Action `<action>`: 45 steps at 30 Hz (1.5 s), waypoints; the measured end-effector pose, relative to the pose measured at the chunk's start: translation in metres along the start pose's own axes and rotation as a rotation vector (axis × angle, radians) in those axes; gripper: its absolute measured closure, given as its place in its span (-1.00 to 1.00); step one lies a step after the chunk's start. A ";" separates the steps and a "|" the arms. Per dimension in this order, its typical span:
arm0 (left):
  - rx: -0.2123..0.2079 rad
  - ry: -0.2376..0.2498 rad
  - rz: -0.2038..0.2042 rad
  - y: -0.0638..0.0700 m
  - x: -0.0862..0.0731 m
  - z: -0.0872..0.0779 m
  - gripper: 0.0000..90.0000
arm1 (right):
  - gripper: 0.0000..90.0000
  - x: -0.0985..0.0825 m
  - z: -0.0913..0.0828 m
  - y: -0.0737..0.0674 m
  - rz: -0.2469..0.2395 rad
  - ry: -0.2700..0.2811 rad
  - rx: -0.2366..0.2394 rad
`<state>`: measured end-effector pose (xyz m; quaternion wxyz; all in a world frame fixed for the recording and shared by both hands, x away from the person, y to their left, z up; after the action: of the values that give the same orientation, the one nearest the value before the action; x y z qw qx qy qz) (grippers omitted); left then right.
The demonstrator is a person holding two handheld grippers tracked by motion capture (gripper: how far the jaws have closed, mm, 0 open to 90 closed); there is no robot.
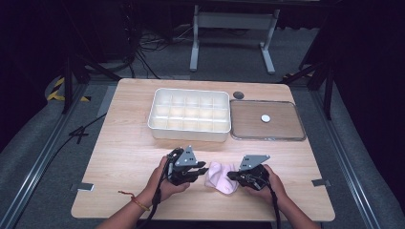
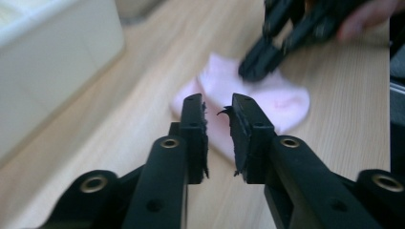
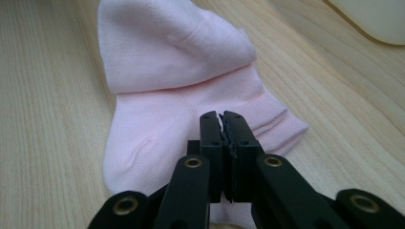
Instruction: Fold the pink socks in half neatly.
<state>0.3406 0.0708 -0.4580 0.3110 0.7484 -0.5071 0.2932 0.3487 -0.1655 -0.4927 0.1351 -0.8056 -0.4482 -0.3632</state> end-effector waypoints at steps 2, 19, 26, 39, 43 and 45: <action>-0.004 -0.050 -0.012 -0.002 -0.008 0.008 0.76 | 0.95 0.000 0.000 0.000 0.001 0.000 0.000; -0.044 -0.057 -0.002 0.006 0.010 0.050 0.59 | 0.93 -0.001 0.000 0.001 0.006 0.002 0.006; -0.039 -0.087 0.013 0.006 0.003 0.056 0.54 | 0.90 0.003 -0.011 0.007 0.011 0.020 -0.028; -0.040 -0.079 -0.003 0.006 0.001 0.060 0.47 | 0.96 0.035 -0.024 -0.020 -0.048 0.163 -0.001; -0.042 -0.084 -0.002 0.006 -0.001 0.059 0.45 | 0.99 0.026 -0.009 -0.021 -0.074 0.120 -0.021; -0.044 -0.083 0.000 0.006 -0.001 0.059 0.45 | 0.99 0.022 -0.003 -0.020 -0.089 0.094 -0.025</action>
<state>0.3422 0.0245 -0.4950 0.3059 0.7529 -0.5260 0.2508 0.3378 -0.1424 -0.4773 0.1293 -0.7685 -0.4722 -0.4119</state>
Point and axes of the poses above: each handheld gripper's, and its own axes: z roughly forward along the jaws, x roughly out of its top, y roughly to its right, the point moved 3 cm from there along z, roughly forward along the jaws, and after that the axes turned 10 degrees about -x, right-handed, at the moved point
